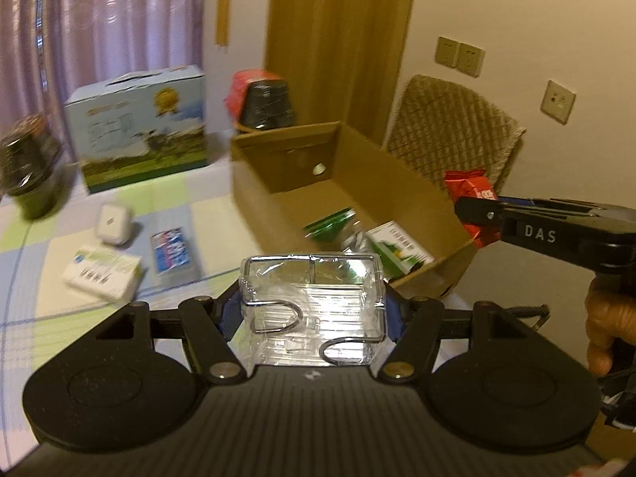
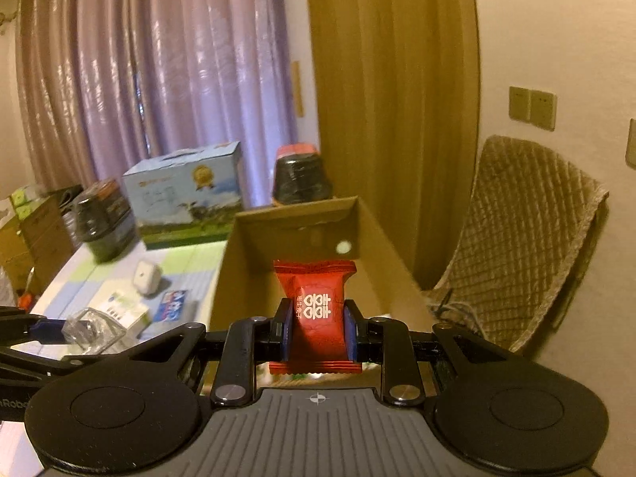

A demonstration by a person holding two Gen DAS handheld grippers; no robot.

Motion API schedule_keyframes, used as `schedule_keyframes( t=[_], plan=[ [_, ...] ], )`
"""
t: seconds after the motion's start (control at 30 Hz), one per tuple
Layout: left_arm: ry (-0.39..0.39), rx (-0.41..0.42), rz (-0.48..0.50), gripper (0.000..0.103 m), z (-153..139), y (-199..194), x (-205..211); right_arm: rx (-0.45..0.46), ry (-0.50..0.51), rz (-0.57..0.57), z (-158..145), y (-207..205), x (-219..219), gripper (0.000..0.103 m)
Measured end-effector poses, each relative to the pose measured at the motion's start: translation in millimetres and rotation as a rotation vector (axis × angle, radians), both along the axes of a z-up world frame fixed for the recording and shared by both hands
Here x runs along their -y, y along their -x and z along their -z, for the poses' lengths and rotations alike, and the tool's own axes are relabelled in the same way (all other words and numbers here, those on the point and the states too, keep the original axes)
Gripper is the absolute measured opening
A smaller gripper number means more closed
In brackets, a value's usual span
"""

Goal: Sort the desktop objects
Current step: 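Carry the soap rack and red candy over the cardboard box with both tools, then open both tools to drop the soap rack and candy into the cardboard box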

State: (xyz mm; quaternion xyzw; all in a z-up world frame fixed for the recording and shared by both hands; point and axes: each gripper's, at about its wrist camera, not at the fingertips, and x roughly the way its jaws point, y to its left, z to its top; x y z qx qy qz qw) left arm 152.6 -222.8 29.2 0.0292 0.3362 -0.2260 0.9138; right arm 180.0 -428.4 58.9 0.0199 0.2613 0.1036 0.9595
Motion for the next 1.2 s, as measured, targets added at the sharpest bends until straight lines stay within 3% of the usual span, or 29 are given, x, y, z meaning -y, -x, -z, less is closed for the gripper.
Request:
schedule_keyframes(
  t=[0.33,0.73,0.83,1.2],
  plan=[
    [0.023,-0.007,0.044,0.063,3,-45,57,-0.014,-0.006,0.008,0,-36,27,0.023],
    [0.118,-0.054,0.012,0.064,15,-94,78,-0.049,-0.034,0.036,15,-72,44,0.023],
    [0.128,-0.065,-0.001,0.076,19,-101,78,-0.055,-0.038,0.035,18,-75,43,0.023],
    [0.142,-0.049,-0.074,0.076,17,-93,41,-0.071,-0.05,0.018,26,-80,35,0.023]
  ],
)
